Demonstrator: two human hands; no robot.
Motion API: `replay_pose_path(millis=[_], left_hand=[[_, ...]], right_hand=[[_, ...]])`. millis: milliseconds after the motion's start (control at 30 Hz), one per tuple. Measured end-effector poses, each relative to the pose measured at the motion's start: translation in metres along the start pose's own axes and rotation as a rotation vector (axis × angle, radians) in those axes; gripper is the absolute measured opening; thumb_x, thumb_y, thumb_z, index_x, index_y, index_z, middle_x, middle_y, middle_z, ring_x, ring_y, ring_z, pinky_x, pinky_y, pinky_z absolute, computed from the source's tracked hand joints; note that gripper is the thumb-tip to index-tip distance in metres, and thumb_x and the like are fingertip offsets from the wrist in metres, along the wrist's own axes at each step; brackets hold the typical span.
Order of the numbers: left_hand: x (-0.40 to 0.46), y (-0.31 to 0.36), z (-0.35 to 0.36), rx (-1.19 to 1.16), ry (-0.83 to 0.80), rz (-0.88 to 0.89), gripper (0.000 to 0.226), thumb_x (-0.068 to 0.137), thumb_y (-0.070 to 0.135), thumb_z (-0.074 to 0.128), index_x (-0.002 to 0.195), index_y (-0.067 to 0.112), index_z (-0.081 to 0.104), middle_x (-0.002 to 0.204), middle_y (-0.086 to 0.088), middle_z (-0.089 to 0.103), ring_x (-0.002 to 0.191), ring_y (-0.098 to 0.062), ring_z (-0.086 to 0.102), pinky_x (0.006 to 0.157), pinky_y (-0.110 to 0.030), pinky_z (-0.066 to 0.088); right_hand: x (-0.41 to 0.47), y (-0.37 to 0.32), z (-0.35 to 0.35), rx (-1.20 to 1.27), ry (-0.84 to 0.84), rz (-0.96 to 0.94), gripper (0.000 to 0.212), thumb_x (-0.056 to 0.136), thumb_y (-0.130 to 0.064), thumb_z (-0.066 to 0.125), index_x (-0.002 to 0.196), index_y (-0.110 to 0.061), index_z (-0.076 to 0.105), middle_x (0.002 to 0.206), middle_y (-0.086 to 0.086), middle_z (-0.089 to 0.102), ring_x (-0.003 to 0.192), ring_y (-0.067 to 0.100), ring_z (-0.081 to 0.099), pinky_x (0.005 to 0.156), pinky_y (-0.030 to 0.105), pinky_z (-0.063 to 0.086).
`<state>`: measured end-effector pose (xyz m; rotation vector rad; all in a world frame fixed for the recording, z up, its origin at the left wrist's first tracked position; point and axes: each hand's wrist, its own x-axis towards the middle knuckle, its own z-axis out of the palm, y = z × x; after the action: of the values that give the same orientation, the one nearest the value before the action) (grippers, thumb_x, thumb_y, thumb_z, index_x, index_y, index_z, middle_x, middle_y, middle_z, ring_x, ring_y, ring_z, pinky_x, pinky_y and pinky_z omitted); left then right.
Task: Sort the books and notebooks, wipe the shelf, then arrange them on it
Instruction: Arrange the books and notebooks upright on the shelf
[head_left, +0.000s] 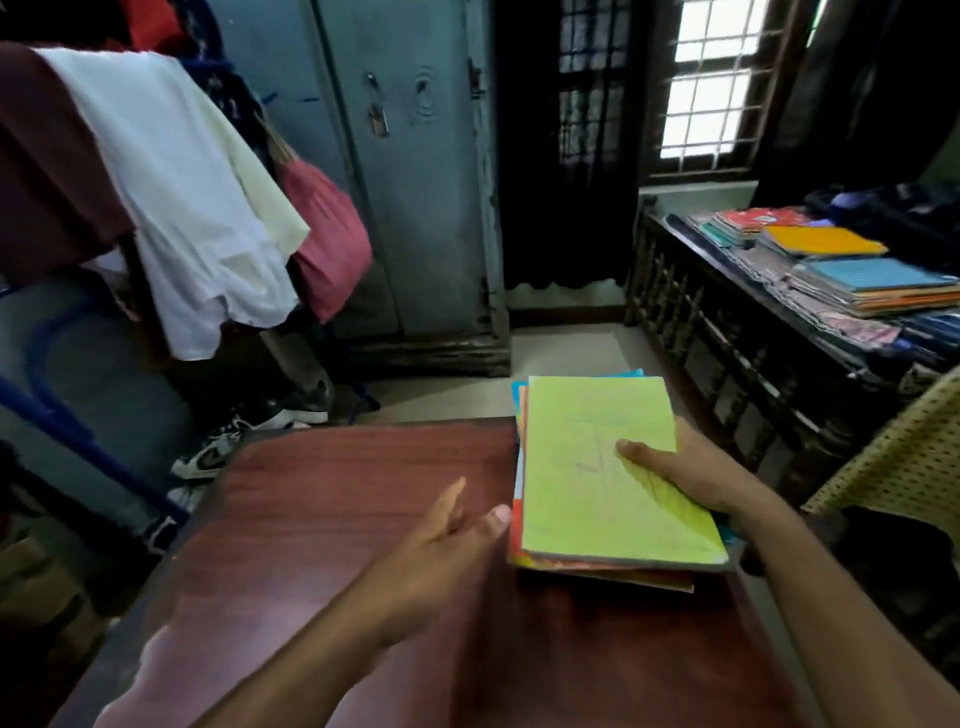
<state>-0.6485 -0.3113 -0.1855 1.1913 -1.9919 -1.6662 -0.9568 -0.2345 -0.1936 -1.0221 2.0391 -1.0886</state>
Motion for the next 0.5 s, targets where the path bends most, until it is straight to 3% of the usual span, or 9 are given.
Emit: replay_pose_path(millis=[67,133,267,333,400,500], left_hand=[[0.014,-0.009,0.010,-0.062,-0.004,-0.036,0.114,0.060,0.090,0.063,0.158,0.045,0.023,0.158,0.017,0.036,0.142,-0.006,0.041,0.121,-0.041,0.033],[0.025,-0.019,0.018,-0.122,0.013,-0.062,0.110,0.058,0.095,0.063,0.152,0.044,0.035,0.155,0.014,0.046,0.140,-0.014,0.048,0.119,-0.045,0.036],[0.021,-0.023,0.024,-0.229,0.049,-0.016,0.060,0.085,0.063,0.065,0.134,0.030,0.058,0.127,0.016,0.070,0.114,-0.001,0.066,0.104,-0.028,0.050],[0.009,-0.031,0.016,-0.288,0.141,-0.042,0.043,0.092,0.045,0.067,0.131,0.028,0.060,0.119,0.015,0.073,0.108,-0.004,0.070,0.095,-0.025,0.055],[-0.007,-0.042,0.000,-0.288,0.224,-0.059,0.049,0.088,0.046,0.076,0.131,0.030,0.058,0.117,0.014,0.074,0.106,-0.008,0.071,0.097,-0.032,0.055],[-0.036,-0.060,-0.025,-0.220,0.325,-0.093,0.070,0.070,0.063,0.079,0.132,0.037,0.056,0.118,0.015,0.073,0.108,-0.009,0.071,0.102,-0.040,0.053]], right_hand=[[-0.001,-0.003,0.002,0.018,-0.032,-0.025,0.030,0.093,-0.032,0.072,0.117,-0.026,0.054,0.096,-0.016,0.062,0.062,-0.014,0.062,0.047,0.006,0.040],[0.001,-0.010,0.011,0.015,-0.078,-0.081,0.022,0.093,-0.033,0.072,0.105,-0.032,0.054,0.098,-0.016,0.065,0.069,-0.011,0.064,0.050,0.006,0.042],[0.006,-0.021,0.050,0.043,-0.200,-0.176,0.017,0.091,-0.024,0.076,0.102,-0.030,0.064,0.091,-0.022,0.074,0.084,-0.006,0.068,0.069,0.009,0.050],[0.011,-0.024,0.081,0.033,-0.283,-0.187,0.044,0.082,-0.044,0.083,0.117,-0.029,0.061,0.105,-0.016,0.075,0.099,0.004,0.071,0.085,0.026,0.057],[0.015,-0.027,0.108,0.032,-0.356,-0.150,0.079,0.065,-0.071,0.083,0.127,-0.034,0.052,0.115,-0.013,0.073,0.103,0.008,0.071,0.090,0.040,0.058],[0.012,-0.042,0.145,-0.012,-0.411,-0.164,0.085,0.061,-0.078,0.079,0.129,-0.037,0.046,0.115,-0.015,0.071,0.103,0.006,0.070,0.091,0.040,0.057]])
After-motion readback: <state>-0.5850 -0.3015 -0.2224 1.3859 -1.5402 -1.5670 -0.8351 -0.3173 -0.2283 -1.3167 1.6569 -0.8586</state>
